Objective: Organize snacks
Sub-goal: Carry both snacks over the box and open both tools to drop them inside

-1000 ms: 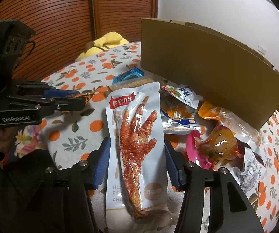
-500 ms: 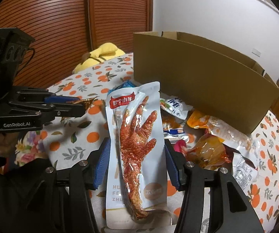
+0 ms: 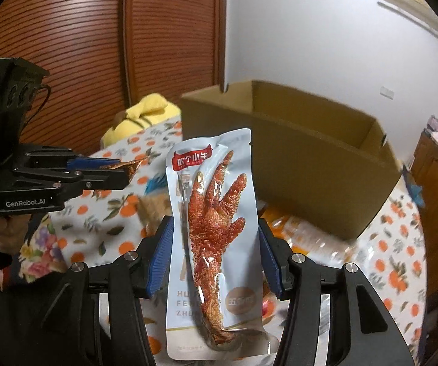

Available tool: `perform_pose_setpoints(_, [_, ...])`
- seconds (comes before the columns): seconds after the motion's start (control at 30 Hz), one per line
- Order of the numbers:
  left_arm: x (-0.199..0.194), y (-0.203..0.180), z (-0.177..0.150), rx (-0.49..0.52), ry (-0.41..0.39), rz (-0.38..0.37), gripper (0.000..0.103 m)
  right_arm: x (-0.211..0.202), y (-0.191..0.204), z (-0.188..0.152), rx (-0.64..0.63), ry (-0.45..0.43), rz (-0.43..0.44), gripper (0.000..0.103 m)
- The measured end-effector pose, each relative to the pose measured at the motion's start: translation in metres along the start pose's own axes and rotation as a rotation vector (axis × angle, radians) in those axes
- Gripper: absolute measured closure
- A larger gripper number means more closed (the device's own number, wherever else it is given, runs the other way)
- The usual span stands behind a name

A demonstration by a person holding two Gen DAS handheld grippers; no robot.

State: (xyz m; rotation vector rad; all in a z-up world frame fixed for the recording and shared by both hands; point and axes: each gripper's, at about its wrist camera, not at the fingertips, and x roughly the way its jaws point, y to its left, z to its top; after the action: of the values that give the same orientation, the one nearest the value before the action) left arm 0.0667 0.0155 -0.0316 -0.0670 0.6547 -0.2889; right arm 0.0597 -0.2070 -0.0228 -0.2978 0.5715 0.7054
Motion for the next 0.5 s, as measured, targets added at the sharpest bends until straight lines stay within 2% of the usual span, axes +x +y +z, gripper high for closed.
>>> perform_pose_setpoints(0.23, [-0.001, -0.004, 0.043, 0.041, -0.063, -0.002, 0.084, -0.012, -0.022, 0.039, 0.0, -0.064, -0.051, 0.049])
perform_pose_setpoints(0.5, [0.001, -0.007, 0.084, 0.076, -0.107, 0.004, 0.084, -0.012, -0.049, 0.07, 0.014, -0.094, -0.1, 0.049])
